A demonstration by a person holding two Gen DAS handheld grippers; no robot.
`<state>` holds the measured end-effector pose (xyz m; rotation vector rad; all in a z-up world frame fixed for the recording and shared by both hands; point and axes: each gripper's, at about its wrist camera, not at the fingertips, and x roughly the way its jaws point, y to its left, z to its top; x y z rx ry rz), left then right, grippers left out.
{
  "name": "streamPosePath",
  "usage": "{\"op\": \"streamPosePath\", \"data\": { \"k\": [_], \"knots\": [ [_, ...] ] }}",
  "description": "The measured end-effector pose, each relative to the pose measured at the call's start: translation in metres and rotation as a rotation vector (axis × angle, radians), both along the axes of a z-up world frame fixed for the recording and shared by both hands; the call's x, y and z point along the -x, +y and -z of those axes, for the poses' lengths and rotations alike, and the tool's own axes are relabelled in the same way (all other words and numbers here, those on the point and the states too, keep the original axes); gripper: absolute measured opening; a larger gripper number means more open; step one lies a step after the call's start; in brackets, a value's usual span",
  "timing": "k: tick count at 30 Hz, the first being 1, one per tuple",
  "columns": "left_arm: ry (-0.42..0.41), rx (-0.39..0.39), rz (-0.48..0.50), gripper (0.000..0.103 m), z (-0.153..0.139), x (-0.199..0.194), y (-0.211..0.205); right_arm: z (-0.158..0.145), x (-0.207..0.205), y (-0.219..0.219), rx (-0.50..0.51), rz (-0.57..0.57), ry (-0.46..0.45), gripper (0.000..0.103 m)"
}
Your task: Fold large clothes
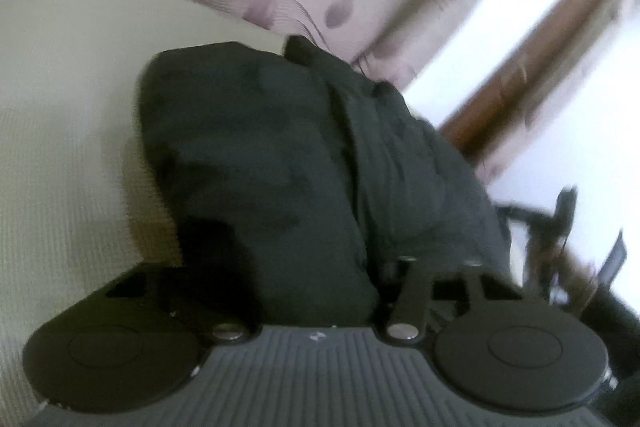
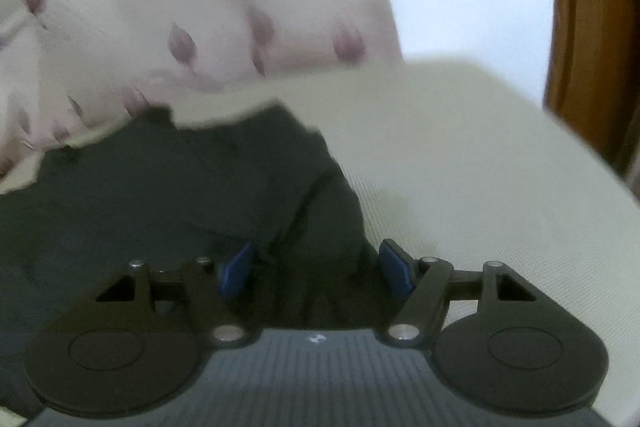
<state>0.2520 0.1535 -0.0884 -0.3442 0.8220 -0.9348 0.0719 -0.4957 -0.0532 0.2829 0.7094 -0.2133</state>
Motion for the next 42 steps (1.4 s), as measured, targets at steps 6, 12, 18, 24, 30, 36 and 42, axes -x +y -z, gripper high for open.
{"op": "streamPosePath", "data": {
  "k": [6, 12, 18, 24, 30, 36, 42],
  "knots": [
    [0.033, 0.111, -0.086, 0.032, -0.007, 0.031, 0.016, 0.019, -0.007, 0.007, -0.089, -0.009, 0.078, 0.053],
    [0.064, 0.198, -0.212, 0.031, -0.010, 0.069, 0.067, 0.010, 0.020, 0.051, -0.112, -0.072, 0.101, 0.050],
    [0.104, 0.197, -0.242, 0.031, -0.008, 0.083, 0.089, -0.038, 0.059, 0.107, 0.111, -0.076, -0.109, 0.051],
    [0.094, 0.195, -0.251, 0.031, -0.019, 0.087, 0.083, -0.073, 0.062, 0.222, 0.108, -0.537, -0.275, 0.013],
    [0.111, 0.192, -0.241, 0.031, -0.045, 0.095, 0.076, -0.026, 0.018, 0.276, 0.137, -0.678, -0.133, 0.003],
    [0.098, 0.191, -0.184, 0.031, -0.111, 0.100, 0.029, -0.004, -0.007, 0.252, -0.068, -0.624, -0.073, 0.002],
    [0.173, 0.173, -0.108, 0.031, -0.162, 0.088, -0.071, 0.012, -0.030, 0.237, -0.323, -0.569, -0.046, 0.002]
  ]
}}
